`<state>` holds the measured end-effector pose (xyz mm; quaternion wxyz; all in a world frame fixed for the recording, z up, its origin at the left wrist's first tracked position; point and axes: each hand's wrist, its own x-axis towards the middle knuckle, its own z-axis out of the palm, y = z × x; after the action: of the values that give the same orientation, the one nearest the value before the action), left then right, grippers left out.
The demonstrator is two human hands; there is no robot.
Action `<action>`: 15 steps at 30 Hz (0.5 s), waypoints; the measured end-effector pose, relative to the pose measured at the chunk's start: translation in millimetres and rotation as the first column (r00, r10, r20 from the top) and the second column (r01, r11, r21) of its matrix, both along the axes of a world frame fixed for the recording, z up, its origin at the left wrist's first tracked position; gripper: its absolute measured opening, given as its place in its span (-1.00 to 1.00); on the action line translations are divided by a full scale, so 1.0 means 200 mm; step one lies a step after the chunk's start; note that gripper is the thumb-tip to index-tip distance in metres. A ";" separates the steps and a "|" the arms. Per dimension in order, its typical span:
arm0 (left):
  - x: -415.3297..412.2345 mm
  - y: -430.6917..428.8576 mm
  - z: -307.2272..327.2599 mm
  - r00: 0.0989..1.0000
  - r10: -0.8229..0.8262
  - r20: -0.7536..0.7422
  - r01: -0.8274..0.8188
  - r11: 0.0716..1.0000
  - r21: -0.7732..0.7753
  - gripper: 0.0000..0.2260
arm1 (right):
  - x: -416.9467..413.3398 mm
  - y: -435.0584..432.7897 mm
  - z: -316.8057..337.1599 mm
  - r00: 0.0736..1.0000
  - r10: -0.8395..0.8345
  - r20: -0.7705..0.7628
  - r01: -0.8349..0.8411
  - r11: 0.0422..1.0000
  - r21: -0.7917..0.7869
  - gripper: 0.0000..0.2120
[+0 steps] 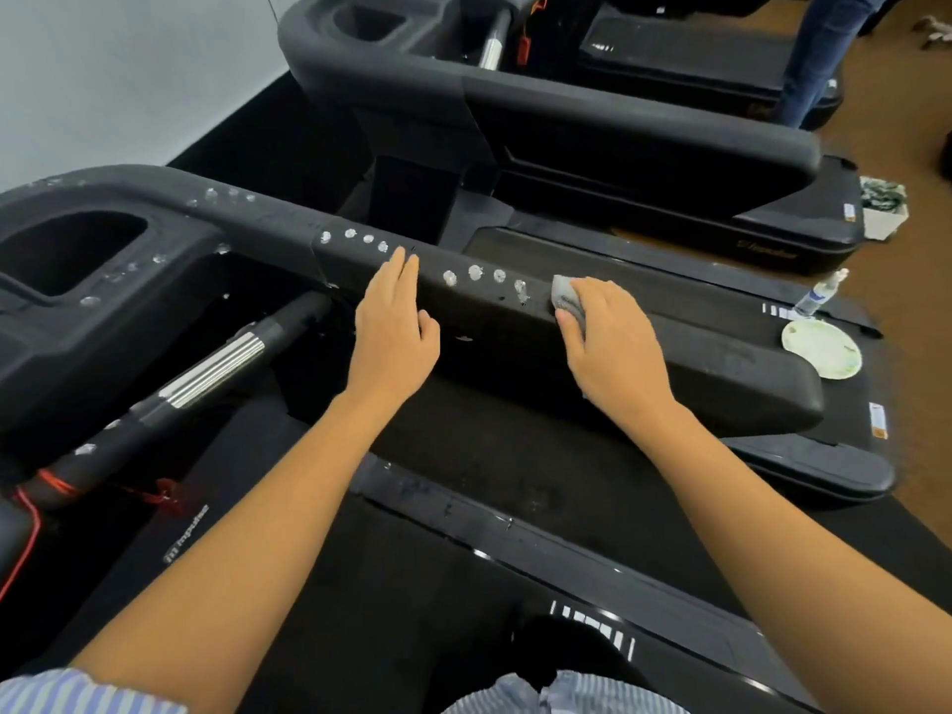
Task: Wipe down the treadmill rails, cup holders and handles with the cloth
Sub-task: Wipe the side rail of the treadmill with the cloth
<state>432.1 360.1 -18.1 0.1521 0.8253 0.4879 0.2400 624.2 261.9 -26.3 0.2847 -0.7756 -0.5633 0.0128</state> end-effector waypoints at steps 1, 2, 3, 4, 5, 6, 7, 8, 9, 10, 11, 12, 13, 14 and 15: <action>-0.01 0.03 0.00 0.999 -0.006 -0.050 0.007 1.000 0.022 -0.49 | -0.02 0.02 -0.02 0.999 0.005 0.040 -0.005 1.000 0.004 -0.72; -0.01 0.05 0.00 0.995 -0.019 -0.097 0.023 0.999 0.042 -0.48 | -0.03 0.04 -0.03 0.997 0.000 0.078 0.000 1.000 0.009 -0.73; -0.02 0.08 0.01 0.989 -0.036 -0.145 0.045 0.997 0.059 -0.47 | -0.05 0.06 -0.03 0.994 -0.009 0.113 0.009 1.000 0.004 -0.73; -0.03 0.10 0.00 0.979 -0.054 -0.196 0.069 0.995 0.074 -0.45 | -0.06 0.09 -0.03 0.989 -0.017 0.145 0.018 1.000 -0.006 -0.73; -0.03 0.11 0.00 0.966 -0.071 -0.247 0.095 0.992 0.087 -0.44 | -0.07 0.11 -0.03 0.985 -0.022 0.172 0.026 1.000 -0.017 -0.72; -0.03 0.12 -0.01 0.952 -0.084 -0.294 0.116 0.989 0.094 -0.44 | -0.09 0.14 -0.03 0.981 -0.025 0.191 0.031 0.999 -0.028 -0.73; -0.04 0.13 -0.02 0.939 -0.092 -0.330 0.131 0.987 0.096 -0.43 | -0.10 0.16 -0.02 0.979 -0.024 0.201 0.032 0.999 -0.037 -0.74; -0.04 0.14 -0.03 0.930 -0.097 -0.354 0.139 0.986 0.095 -0.42 | -0.12 0.18 -0.02 0.979 -0.019 0.201 0.029 0.999 -0.043 -0.74; -0.04 0.14 -0.04 0.926 -0.100 -0.365 0.143 0.985 0.093 -0.41 | -0.14 0.20 -0.01 0.980 -0.009 0.198 0.020 0.999 -0.051 -0.74; -0.04 0.14 -0.04 0.924 -0.103 -0.368 0.147 0.985 0.094 -0.40 | -0.15 0.22 -0.01 0.980 0.010 0.197 0.002 0.998 -0.060 -0.74; -0.04 0.14 -0.04 0.925 -0.105 -0.364 0.152 0.983 0.101 -0.39 | -0.17 0.23 -0.01 0.980 0.037 0.198 -0.023 0.997 -0.071 -0.72; -0.04 0.14 -0.05 0.928 -0.108 -0.357 0.156 0.982 0.108 -0.38 | -0.18 0.23 -0.01 0.978 0.068 0.196 -0.054 0.995 -0.079 -0.70; -0.04 0.14 -0.05 0.931 -0.111 -0.348 0.159 0.981 0.110 -0.37 | -0.19 0.23 -0.01 0.977 0.101 0.187 -0.087 0.993 -0.080 -0.67; -0.05 0.14 -0.05 0.934 -0.115 -0.339 0.161 0.981 0.108 -0.37 | -0.19 0.21 0.00 0.976 0.129 0.173 -0.117 0.990 -0.073 -0.65; -0.05 0.14 -0.06 0.935 -0.120 -0.332 0.164 0.981 0.106 -0.36 | -0.18 0.19 0.00 0.975 0.149 0.163 -0.140 0.988 -0.064 -0.65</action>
<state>421.5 387.3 -29.4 0.0318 0.8949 0.4283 0.1211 588.1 300.3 -26.6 0.2143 -0.7380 -0.6396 -0.0172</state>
